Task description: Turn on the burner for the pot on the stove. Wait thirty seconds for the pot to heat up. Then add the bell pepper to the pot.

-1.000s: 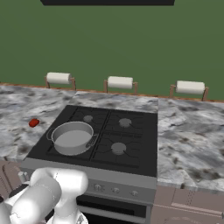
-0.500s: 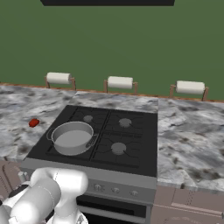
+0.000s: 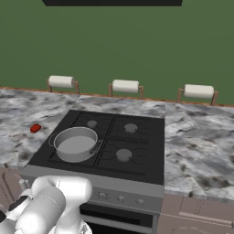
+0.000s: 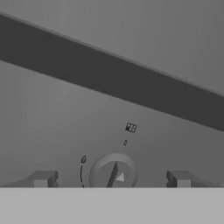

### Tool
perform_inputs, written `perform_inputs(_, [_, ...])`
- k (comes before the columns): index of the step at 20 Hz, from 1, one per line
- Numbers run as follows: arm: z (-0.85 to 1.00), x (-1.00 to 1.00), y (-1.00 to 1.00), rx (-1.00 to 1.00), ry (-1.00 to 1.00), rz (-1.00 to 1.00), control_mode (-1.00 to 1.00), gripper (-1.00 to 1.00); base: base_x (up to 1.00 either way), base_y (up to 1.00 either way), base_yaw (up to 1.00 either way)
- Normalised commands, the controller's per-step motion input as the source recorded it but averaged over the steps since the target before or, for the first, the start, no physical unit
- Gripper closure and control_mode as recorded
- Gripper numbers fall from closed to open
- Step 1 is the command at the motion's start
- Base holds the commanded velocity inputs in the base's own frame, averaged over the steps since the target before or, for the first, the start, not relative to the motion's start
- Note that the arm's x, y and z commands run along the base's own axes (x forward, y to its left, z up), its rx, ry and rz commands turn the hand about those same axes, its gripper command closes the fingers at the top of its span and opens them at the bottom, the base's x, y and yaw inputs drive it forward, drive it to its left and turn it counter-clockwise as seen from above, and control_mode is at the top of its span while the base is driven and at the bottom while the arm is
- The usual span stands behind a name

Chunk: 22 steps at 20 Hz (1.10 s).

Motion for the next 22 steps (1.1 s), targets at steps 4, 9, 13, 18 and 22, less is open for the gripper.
perform_inputs(4, [0.0,0.0,0.0,0.0,0.0,0.0,-1.0,-1.0,0.0,0.0,0.0])
perform_inputs(9, [0.07,0.0,0.0,0.0,-0.02,0.0,-1.0,-1.0,0.0,0.0,0.0])
perform_inputs(13, [0.12,0.0,0.0,0.0,-0.09,0.0,-1.0,-1.0,0.0,0.0,0.0])
perform_inputs(18, [0.01,0.0,0.0,0.0,-0.02,0.0,-1.0,-1.0,0.0,0.0,0.0])
perform_inputs(22, [0.0,0.01,-0.02,0.0,0.0,0.0,-1.0,-1.0,0.0,0.0,0.0])
